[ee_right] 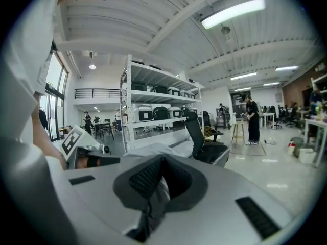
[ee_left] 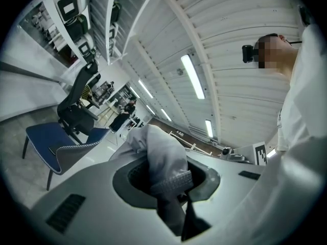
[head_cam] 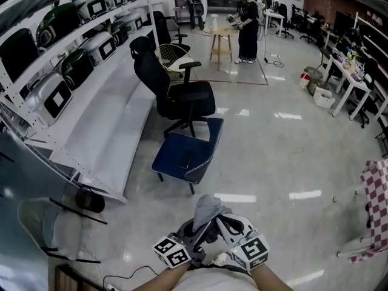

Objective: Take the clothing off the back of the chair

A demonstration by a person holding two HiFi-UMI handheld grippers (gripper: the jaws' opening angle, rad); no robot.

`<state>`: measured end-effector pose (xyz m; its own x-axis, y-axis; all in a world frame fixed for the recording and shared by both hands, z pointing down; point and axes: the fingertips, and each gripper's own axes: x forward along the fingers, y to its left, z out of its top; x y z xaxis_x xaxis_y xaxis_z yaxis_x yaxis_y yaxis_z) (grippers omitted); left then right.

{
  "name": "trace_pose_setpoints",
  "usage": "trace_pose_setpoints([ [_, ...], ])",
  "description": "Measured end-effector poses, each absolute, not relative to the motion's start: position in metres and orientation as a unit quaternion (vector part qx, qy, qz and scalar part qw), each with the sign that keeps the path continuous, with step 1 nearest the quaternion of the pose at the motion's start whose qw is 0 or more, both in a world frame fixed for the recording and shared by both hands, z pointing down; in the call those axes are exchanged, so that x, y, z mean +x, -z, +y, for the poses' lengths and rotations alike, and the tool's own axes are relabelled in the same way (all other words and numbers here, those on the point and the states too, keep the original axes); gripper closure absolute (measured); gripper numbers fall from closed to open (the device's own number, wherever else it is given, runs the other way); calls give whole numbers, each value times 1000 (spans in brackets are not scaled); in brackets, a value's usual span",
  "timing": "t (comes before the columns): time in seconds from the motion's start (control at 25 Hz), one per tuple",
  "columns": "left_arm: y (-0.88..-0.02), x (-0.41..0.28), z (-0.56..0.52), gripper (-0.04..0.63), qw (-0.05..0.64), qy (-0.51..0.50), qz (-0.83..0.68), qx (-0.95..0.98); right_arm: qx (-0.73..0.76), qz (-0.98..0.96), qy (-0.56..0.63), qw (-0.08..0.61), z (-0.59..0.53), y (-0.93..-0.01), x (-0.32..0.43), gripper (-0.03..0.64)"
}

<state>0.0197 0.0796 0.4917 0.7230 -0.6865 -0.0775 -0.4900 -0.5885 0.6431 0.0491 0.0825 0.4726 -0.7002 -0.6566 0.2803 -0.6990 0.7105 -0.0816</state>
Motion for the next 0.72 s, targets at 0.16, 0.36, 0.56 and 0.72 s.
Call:
trace_pose_setpoints([
  [0.16, -482, 7, 73, 499, 299, 164, -334, 879, 370, -918, -84, 116, 77, -466, 36, 600],
  [0.36, -478, -4, 64, 499, 295, 169, -333, 880, 365, -921, -73, 116, 70, -460, 22, 600],
  [0.56, -481, -19, 53, 499, 298, 176, -337, 876, 363, -922, -68, 120, 60, -458, 9, 600],
  [0.72, -481, -27, 44, 499, 294, 181, -340, 875, 362, -922, -63, 123, 55, -457, 3, 600],
])
